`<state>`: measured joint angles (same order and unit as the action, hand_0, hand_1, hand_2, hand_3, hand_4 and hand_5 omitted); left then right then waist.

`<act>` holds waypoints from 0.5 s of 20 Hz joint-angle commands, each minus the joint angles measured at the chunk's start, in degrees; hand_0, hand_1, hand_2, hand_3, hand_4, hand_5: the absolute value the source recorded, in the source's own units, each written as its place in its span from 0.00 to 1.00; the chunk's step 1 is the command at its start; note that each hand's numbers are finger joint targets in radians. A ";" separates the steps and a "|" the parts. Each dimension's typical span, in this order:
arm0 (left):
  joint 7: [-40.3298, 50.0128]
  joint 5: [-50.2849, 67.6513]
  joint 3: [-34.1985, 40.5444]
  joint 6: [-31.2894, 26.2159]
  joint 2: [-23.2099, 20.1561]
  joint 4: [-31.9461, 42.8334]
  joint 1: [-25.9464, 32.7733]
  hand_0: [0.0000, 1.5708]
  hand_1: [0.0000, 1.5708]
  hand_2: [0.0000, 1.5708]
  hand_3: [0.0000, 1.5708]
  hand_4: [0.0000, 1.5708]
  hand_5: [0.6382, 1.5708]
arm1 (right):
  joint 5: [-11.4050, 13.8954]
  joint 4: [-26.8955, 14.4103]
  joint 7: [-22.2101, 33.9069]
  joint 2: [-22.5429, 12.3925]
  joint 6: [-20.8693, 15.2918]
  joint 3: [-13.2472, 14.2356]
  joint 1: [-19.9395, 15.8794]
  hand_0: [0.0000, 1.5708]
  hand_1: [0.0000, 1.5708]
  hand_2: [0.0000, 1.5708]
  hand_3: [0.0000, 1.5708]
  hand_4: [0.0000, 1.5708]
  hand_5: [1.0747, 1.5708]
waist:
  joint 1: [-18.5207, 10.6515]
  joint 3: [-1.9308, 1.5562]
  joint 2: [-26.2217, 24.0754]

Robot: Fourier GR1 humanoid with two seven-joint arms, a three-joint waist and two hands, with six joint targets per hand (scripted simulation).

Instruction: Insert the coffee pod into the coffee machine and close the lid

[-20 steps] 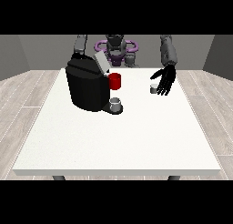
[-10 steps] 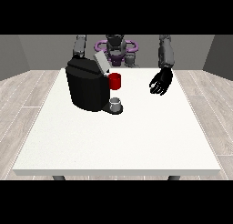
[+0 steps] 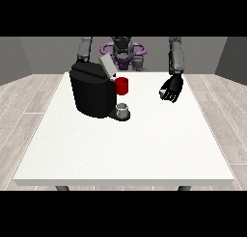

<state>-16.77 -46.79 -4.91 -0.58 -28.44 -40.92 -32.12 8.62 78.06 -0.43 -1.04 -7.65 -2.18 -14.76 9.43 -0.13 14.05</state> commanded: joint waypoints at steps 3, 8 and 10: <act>-0.70 -3.07 -1.88 -1.92 2.25 1.46 -1.29 0.58 0.58 0.67 0.61 0.26 1.00 | 2.18 -5.82 -0.82 -0.59 -3.52 2.48 -0.94 0.00 0.00 0.00 0.00 0.00 1.00 | -3.12 0.13 -2.00; -3.19 -1.85 0.82 -1.56 3.83 3.94 -2.84 0.81 0.81 0.83 0.79 0.32 1.00 | 3.52 -4.44 1.21 0.42 -4.28 0.71 1.68 0.00 0.00 0.00 0.00 0.00 1.00 | -1.74 0.14 -4.47; -5.17 2.49 3.60 -4.46 3.45 2.18 -5.25 0.90 0.90 0.89 0.85 0.31 1.00 | 4.24 -5.65 -1.92 -0.76 -4.01 0.70 3.27 0.00 0.00 0.00 0.00 0.00 1.00 | -1.48 0.14 -4.65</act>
<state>-19.47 -47.40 -3.75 -2.91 -25.67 -38.48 -35.54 11.68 73.46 -0.56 -1.26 -11.03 -1.29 -13.31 7.74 -0.02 10.43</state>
